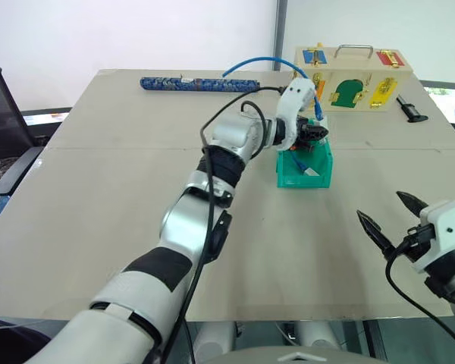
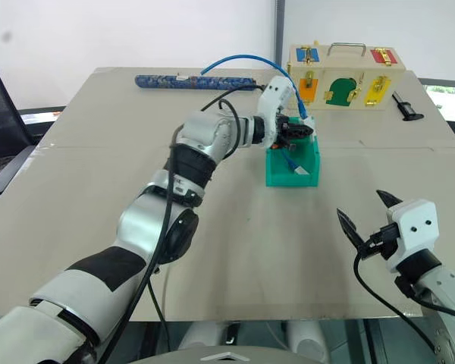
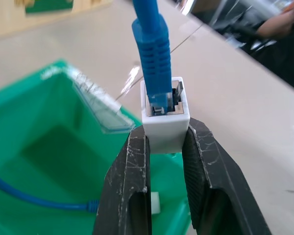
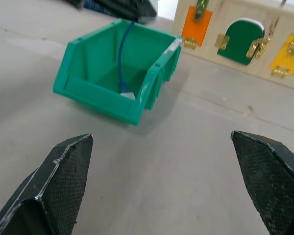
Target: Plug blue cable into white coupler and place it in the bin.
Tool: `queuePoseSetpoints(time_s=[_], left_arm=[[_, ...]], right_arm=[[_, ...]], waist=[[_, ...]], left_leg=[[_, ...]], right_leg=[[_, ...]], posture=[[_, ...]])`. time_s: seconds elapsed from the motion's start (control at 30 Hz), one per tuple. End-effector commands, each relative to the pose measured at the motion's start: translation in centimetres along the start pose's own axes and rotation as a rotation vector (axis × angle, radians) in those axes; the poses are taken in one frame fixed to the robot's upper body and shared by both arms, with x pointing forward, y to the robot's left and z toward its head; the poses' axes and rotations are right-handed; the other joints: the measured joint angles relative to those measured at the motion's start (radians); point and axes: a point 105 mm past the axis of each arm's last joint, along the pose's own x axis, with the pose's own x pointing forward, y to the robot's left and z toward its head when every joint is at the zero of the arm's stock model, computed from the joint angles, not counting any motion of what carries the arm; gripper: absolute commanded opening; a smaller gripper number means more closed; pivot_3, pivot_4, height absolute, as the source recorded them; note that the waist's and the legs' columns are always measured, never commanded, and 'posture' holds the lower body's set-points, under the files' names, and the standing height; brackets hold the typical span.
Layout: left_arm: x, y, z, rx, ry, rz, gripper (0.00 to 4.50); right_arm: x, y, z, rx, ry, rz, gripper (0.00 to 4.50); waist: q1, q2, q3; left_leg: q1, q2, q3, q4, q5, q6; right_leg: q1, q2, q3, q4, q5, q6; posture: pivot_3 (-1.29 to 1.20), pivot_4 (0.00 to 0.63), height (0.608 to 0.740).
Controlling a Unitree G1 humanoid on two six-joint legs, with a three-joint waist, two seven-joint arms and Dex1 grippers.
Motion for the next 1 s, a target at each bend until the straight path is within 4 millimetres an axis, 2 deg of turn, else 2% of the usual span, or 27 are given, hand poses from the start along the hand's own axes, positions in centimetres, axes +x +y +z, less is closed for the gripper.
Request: queuePoseSetpoints(time_s=[0.03,0.07,0.1,0.13,0.17,0.2,0.33,0.4,0.47,0.5,0.53,0.57,0.67,0.83,0.9,1.0], left_arm=[[0.0,0.1,1.5,-0.016,-0.036,0.026,2.23],[0.0,-0.1,1.7,-0.031,-0.032,0.013,2.74],[-0.2,-0.2,1.9,-0.038,-0.030,0.005,3.04],[-0.5,-0.3,2.1,-0.041,-0.026,-0.001,3.95],[-1.1,-0.4,2.6,-0.055,-0.023,-0.025,3.95],[-1.8,-0.6,3.0,-0.063,-0.022,-0.047,4.39],[-6.3,-1.6,4.8,-0.023,-0.130,-0.173,4.45],[-8.7,-1.3,4.1,0.118,-0.212,-0.149,4.45],[-10.3,-1.3,3.1,0.191,-0.306,-0.126,4.45],[-11.1,-1.2,2.8,0.288,-0.376,-0.091,4.45],[-11.8,-1.2,2.2,0.377,-0.412,-0.071,4.45],[-12.3,-1.2,0.7,0.439,-0.387,-0.089,4.45],[-15.0,-0.9,-2.7,0.371,-0.402,-0.209,4.45],[-17.8,2.4,-8.7,0.344,-0.284,-0.041,4.45],[-18.9,2.5,-11.0,0.392,-0.227,-0.016,4.45],[-20.2,2.7,-13.9,0.346,-0.190,0.032,4.45]], right_arm=[[-0.2,0.0,1.5,-0.040,-0.072,-0.011,4.50],[-0.1,0.0,1.6,-0.042,-0.076,-0.011,4.50],[-0.1,0.1,1.7,-0.042,-0.081,-0.009,4.50],[0.0,0.1,1.7,-0.043,-0.087,-0.006,4.50],[0.1,0.1,1.8,-0.045,-0.092,-0.004,4.50],[0.2,0.0,1.9,-0.048,-0.095,-0.003,4.50],[0.8,-0.1,1.9,-0.053,-0.106,0.015,4.50],[1.2,-0.3,1.9,-0.062,-0.112,0.026,4.50],[1.6,-0.6,2.0,-0.063,-0.124,0.031,4.50],[1.9,-0.7,2.1,-0.060,-0.130,0.039,4.50],[2.1,-0.8,2.2,-0.059,-0.132,0.046,4.50],[2.3,-1.0,2.2,-0.065,-0.133,0.053,4.50],[3.0,-1.4,2.0,-0.077,-0.122,0.085,4.50],[2.7,-1.9,0.9,-0.120,-0.052,0.163,4.50],[2.1,-2.4,0.0,-0.123,0.000,0.186,4.50],[1.3,-3.0,-1.7,-0.118,0.090,0.228,4.50]], waist=[[0.000,0.000,0.000],[0.000,0.000,0.000],[0.001,0.000,0.001],[0.002,0.000,0.001],[0.002,0.000,0.001],[0.000,0.000,0.002],[-0.004,0.002,0.006],[-0.016,0.003,0.006],[-0.019,0.004,0.006],[-0.016,0.004,0.006],[-0.011,0.004,0.006],[-0.005,0.003,0.006],[0.002,0.003,0.006],[0.008,0.003,0.006],[0.006,0.003,0.006],[0.008,0.003,0.006]], left_leg=[[0.000,0.000,0.000,0.000,0.000,0.000],[0.000,0.000,0.000,0.000,0.000,0.000],[0.000,0.000,0.000,0.000,0.000,0.000],[0.000,0.000,0.000,0.000,0.000,0.000],[-0.001,0.000,0.000,0.000,0.000,0.000],[-0.001,0.000,0.000,0.000,0.000,0.000],[0.000,0.000,0.000,-0.001,0.000,0.000],[0.003,0.002,0.000,-0.004,0.000,0.000],[0.006,0.004,0.001,-0.005,0.000,-0.001],[0.006,0.005,0.002,-0.006,0.001,-0.002],[0.006,0.005,0.002,-0.005,0.003,-0.005],[0.006,0.004,0.002,-0.004,0.003,-0.005],[0.007,0.004,0.005,-0.003,0.003,-0.005],[0.005,0.003,0.007,-0.002,0.000,0.000],[0.005,0.004,0.007,-0.002,0.000,0.000],[0.005,0.005,0.006,-0.003,0.000,0.000]], right_leg=[[0.000,0.000,0.000,0.000,0.000,0.000],[0.000,0.000,0.000,0.000,0.000,0.000],[0.000,0.000,0.000,0.000,0.000,0.000],[0.000,0.000,0.000,0.000,0.000,0.000],[0.000,0.000,0.000,0.000,0.000,0.000],[0.000,0.000,0.000,-0.001,0.000,0.000],[-0.001,0.000,0.001,0.000,0.000,0.000],[-0.001,0.000,0.005,0.000,0.001,-0.002],[0.000,-0.001,0.009,0.002,0.002,-0.004],[0.000,-0.001,0.009,0.002,0.002,-0.004],[0.000,-0.001,0.009,0.002,0.002,-0.004],[0.000,-0.001,0.009,0.002,0.003,-0.005],[0.000,0.000,0.011,0.002,0.003,-0.005],[0.001,-0.001,0.009,0.001,0.002,-0.005],[0.001,-0.001,0.009,0.000,0.002,-0.005],[0.001,-0.001,0.010,-0.001,0.003,-0.005]], posture=[[0.00,0.150,0.738],[0.00,0.150,0.738],[0.00,0.150,0.738],[0.00,0.150,0.738],[0.00,0.150,0.738],[0.00,0.150,0.738],[0.00,0.150,0.738],[0.00,0.150,0.738],[0.00,0.150,0.738],[0.00,0.150,0.738],[0.00,0.150,0.738],[0.00,0.150,0.738],[0.00,0.150,0.738],[0.00,0.150,0.738],[0.00,0.150,0.738],[0.00,0.150,0.738]])
